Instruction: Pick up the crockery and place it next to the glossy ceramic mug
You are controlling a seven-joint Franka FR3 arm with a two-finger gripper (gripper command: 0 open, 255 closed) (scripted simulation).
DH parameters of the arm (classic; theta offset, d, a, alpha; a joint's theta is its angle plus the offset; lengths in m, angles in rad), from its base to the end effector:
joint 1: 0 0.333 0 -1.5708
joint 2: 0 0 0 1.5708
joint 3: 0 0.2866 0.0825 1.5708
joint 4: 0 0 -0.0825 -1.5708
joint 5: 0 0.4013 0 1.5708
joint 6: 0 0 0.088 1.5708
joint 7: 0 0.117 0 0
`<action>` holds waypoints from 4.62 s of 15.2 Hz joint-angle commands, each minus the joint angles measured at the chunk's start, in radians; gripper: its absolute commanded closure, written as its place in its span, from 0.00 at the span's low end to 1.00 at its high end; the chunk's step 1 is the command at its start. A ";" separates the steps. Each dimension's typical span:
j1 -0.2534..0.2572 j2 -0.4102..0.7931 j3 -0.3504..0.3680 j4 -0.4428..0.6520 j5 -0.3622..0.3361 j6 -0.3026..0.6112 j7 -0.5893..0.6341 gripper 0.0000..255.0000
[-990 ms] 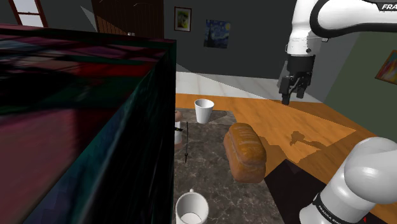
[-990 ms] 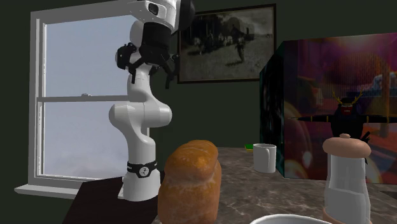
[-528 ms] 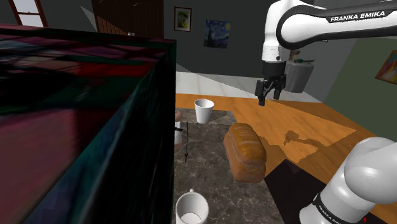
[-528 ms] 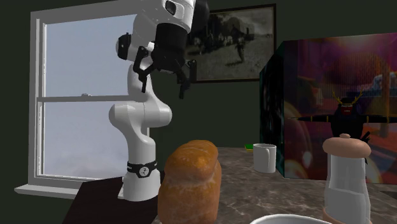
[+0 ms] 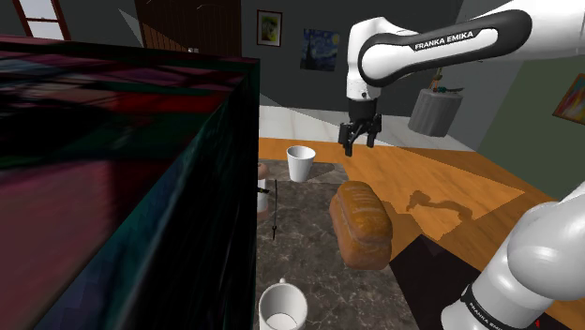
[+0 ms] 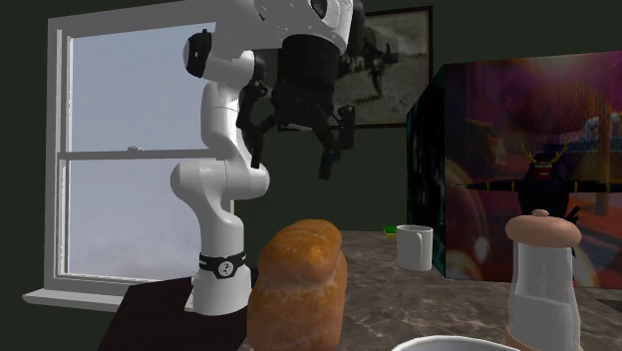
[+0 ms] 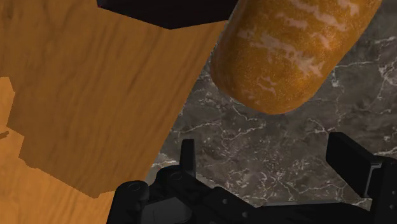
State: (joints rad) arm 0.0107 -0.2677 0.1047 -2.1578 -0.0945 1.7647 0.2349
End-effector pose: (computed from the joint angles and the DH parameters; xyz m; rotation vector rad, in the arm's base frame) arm 0.4813 0.0481 0.4564 2.9946 -0.1511 -0.1572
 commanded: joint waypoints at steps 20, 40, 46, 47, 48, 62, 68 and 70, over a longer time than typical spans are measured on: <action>0.085 0.856 0.028 0.870 -0.158 0.002 0.126 0.00; 0.078 0.892 0.021 0.823 -0.167 0.088 0.133 1.00; 0.078 0.892 0.021 0.823 -0.167 0.088 0.133 1.00; 0.078 0.889 0.022 0.830 -0.166 0.077 0.131 1.00; 0.078 0.885 0.022 0.838 -0.165 0.066 0.129 1.00; 0.087 0.863 0.025 0.990 -0.155 -0.105 0.096 1.00; 0.094 0.873 0.024 1.086 -0.154 -0.190 0.081 1.00; 0.097 0.880 0.024 1.125 -0.155 -0.221 0.075 1.00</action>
State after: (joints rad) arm 0.1060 0.6104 0.1283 -1.0500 -0.2490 1.5592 0.3118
